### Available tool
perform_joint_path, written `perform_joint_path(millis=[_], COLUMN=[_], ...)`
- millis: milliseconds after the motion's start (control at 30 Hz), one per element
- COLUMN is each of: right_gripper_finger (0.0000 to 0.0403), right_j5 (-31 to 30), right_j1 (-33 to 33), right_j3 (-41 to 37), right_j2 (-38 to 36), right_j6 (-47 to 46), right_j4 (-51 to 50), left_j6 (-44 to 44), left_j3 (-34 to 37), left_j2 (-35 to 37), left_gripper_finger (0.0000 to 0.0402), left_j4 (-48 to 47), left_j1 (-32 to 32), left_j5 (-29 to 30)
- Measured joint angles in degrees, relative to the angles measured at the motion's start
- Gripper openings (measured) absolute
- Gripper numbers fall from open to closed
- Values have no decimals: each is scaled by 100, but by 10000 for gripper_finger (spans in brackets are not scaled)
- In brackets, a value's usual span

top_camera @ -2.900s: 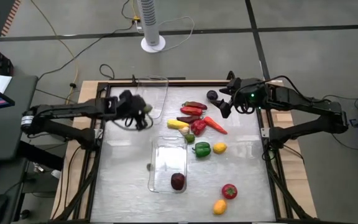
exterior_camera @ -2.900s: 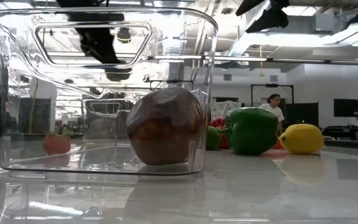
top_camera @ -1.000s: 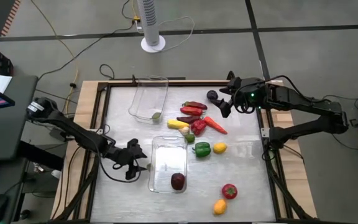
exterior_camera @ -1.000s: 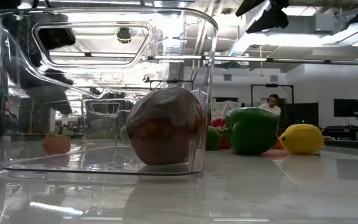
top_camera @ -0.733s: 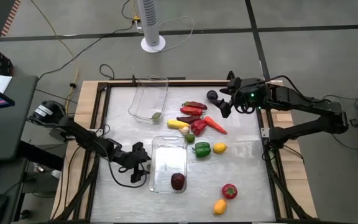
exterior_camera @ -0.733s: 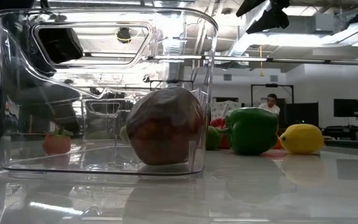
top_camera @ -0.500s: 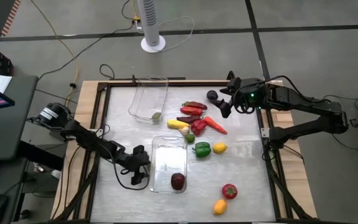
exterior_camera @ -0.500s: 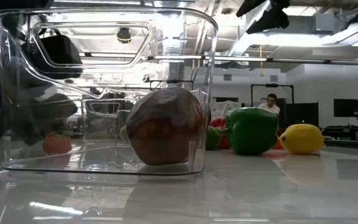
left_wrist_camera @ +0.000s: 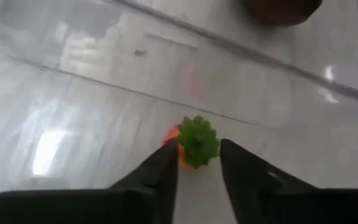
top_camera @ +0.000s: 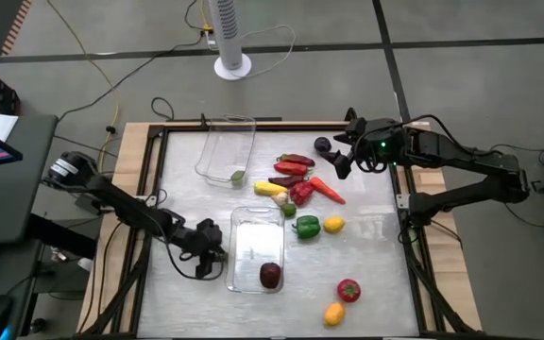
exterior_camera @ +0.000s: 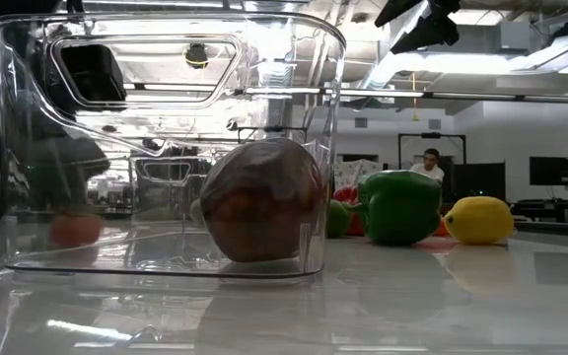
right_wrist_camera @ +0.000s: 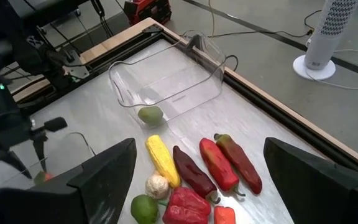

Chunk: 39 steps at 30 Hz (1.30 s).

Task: Sort produce into baskets
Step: Put the red strawberry into the top transparent bin

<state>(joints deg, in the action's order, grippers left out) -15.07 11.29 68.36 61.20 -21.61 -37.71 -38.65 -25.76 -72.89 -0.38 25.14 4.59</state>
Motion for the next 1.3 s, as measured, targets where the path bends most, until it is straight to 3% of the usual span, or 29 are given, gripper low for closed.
perform_joint_path(millis=[100, 300, 467, 600, 833, 1000, 1167, 1300], right_gripper_finger=[379, 379, 379, 379, 379, 379, 379, 379], right_j5=[0, 0, 0, -4, -7, -9, -13, -17], right_j1=[2, 15, 13, 13, 13, 13, 13, 13], right_j3=[0, 0, 0, 0, 0, 0, 0, 0], right_j2=[-1, 0, 0, 1, 1, 1, -2, 1], right_j6=[2, 4, 2, -60, -87, -90, -101, -103], right_j4=[9, 42, 42, 42, 39, 37, 37, 26], left_j6=[70, 314, 405, 20, -13, -162, -213, -259], left_j3=[0, 0, -2, 0, 0, 0, 0, -22], left_j2=[769, 2504, 3184, 2918, 1964, 1122, 395, 24], left_gripper_finger=[54, 4, 25, 58, 124, 192, 267, 309], left_j4=[-591, -1575, -1769, -2080, -1371, -772, -90, -13], left_j1=[-216, -837, -1183, -953, -209, -46, -27, 3], left_j5=[-6, 771, -151, -597, -718, -722, -612, -145])
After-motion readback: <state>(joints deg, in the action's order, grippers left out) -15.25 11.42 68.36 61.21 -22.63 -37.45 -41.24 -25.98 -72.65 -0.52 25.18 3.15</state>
